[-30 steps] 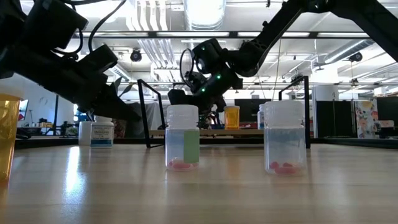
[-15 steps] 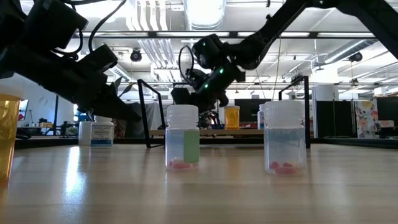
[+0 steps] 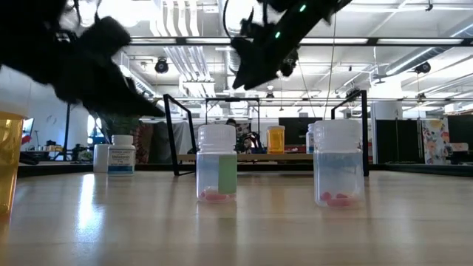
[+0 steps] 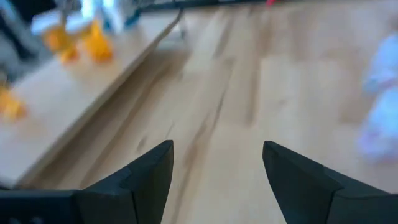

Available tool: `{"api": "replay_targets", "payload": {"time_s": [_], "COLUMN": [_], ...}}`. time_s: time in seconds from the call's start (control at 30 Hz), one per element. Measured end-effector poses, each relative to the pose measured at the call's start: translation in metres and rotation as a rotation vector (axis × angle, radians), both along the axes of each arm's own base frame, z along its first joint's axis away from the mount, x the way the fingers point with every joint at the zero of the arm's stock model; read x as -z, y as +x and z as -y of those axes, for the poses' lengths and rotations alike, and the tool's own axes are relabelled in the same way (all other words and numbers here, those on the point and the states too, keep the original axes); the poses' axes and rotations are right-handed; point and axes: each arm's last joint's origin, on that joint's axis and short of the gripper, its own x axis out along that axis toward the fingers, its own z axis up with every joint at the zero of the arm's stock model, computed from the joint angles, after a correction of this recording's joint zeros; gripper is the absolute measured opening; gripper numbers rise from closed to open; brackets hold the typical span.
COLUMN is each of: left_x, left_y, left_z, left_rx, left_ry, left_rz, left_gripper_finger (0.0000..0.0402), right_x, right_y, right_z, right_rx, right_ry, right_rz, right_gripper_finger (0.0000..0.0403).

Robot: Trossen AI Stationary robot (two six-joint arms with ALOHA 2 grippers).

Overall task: Pick and place medicine bottles onto shelf by color
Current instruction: Put the white medicine bottle on the shelf aligned with the other white medicine bottles

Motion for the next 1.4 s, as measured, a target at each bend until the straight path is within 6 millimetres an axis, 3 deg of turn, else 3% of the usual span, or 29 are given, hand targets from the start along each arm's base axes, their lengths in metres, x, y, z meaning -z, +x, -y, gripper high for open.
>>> {"api": "replay_targets", "payload": {"time_s": [0.1,0.27,0.4,0.6,0.7,0.8,1.0,1.2,1.4], "left_x": [-0.018,-0.052,-0.08,-0.101,-0.099,-0.092,-0.063,-0.026,-0.024], "left_y": [-0.002,-0.01,-0.017,-0.036,-0.049,-0.06,-0.071,-0.07,-0.071], "left_z": [0.02,0.048,0.056,0.045,0.037,0.029,0.002,-0.035,-0.07], "left_rx": [0.079,0.279,0.321,0.081,-0.052,-0.197,-0.47,-0.556,-0.606], "left_ry": [0.031,0.001,-0.073,-0.253,-0.315,-0.327,-0.257,-0.249,-0.154], "left_rz": [0.051,0.053,-0.149,-0.582,-0.757,-0.815,-0.628,-0.515,-0.485], "left_gripper_finger": [0.0231,0.0231,0.0231,0.0231,0.0231,0.0231,0.0231,0.0231,0.0231], "right_x": [0.004,0.028,0.053,0.077,0.082,0.086,0.088,0.088,0.087], "right_y": [-0.01,-0.028,-0.043,-0.065,-0.079,-0.091,-0.104,-0.113,-0.124], "right_z": [-0.042,-0.106,-0.15,-0.193,-0.207,-0.219,-0.234,-0.245,-0.261], "right_rx": [-0.106,-0.239,-0.32,-0.296,-0.244,-0.199,-0.19,-0.245,-0.313], "right_ry": [0.007,0.069,0.082,0.026,-0.033,-0.09,-0.131,-0.149,-0.157], "right_rz": [-0.005,-0.002,0.034,0.133,0.154,0.176,0.205,0.194,0.194], "right_gripper_finger": [0.0203,0.0203,0.0203,0.0203,0.0203,0.0203,0.0203,0.0203,0.0203]}}
